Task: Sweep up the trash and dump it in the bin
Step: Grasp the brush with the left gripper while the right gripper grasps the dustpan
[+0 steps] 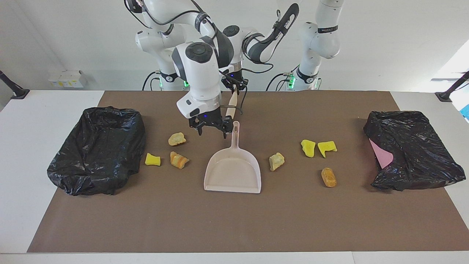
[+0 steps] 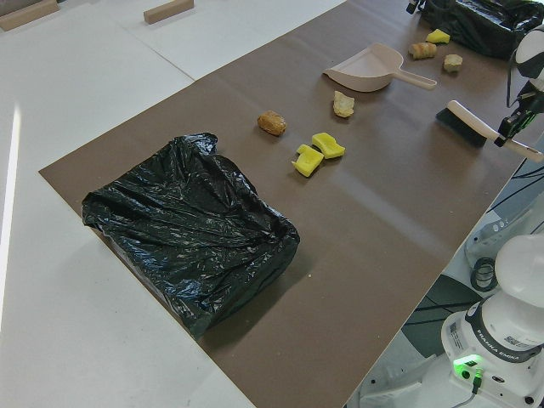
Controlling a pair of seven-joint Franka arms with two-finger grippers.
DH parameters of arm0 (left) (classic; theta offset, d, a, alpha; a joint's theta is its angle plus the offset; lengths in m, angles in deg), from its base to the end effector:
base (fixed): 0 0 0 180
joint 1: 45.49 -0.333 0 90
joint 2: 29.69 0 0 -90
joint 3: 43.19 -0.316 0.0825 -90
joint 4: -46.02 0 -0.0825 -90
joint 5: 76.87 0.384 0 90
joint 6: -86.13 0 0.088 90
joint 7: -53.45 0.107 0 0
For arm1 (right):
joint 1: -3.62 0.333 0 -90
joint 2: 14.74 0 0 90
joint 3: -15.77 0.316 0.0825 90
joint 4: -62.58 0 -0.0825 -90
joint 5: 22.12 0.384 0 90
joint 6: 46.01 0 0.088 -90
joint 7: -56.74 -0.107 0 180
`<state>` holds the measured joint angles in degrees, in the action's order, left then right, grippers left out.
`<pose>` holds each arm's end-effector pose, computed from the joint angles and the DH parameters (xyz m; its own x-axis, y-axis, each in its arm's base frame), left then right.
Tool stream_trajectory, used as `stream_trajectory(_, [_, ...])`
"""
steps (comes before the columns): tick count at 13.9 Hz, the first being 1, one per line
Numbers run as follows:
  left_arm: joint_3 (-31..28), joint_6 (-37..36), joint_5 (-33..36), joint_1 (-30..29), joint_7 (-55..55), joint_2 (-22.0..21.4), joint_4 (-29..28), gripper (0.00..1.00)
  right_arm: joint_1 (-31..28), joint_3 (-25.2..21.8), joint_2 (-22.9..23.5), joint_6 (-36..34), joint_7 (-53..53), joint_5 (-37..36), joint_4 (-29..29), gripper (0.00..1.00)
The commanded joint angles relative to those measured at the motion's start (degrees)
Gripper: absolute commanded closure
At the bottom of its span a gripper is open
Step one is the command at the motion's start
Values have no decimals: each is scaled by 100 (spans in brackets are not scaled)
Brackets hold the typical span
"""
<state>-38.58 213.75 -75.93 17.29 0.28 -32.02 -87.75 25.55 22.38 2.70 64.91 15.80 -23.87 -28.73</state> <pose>0.1899 -0.4547 0.3471 0.9666 -0.2547 -0.0276 -0.2559 -0.9647 -0.0628 0.5804 0.3043 0.4620 0.9772 -0.2108 0.0265 -0.2100 -0.9772 -0.0304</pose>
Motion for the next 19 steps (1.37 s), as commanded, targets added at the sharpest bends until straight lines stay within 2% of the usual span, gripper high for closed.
stream_trajectory(1, [-66, -596, 91, -21, -439, -452, -96, 100, 233, -2, 268, 79, -441, -115, 35, 0])
stream_trajectory(3, [-66, -869, 91, -284, -790, -663, -175, 100, 390, -2, 321, 227, -546, -107, -141, 0])
stream_trajectory(5, [-66, -810, 91, -477, -1071, -970, -491, 100, 610, -2, 497, 770, -984, -106, -342, 0])
stream_trajectory(8, [-66, -791, 91, -829, -1117, -1383, -869, 100, 637, -2, 515, 1265, -951, -89, -712, 0])
stream_trajectory(11, [-74, -879, 91, -1155, -1090, -1446, -897, 100, 646, 33, 436, 1319, -899, -36, -1081, 0])
stream_trajectory(16, [-75, -888, 91, -2189, -1099, -1446, -879, 100, 611, 25, 436, 1240, -460, -71, -1091, 0])
stream_trajectory(19, [-110, -862, 91, -2682, -1029, -1464, -774, 100, 576, 25, 436, 1222, -310, -115, -1082, 69])
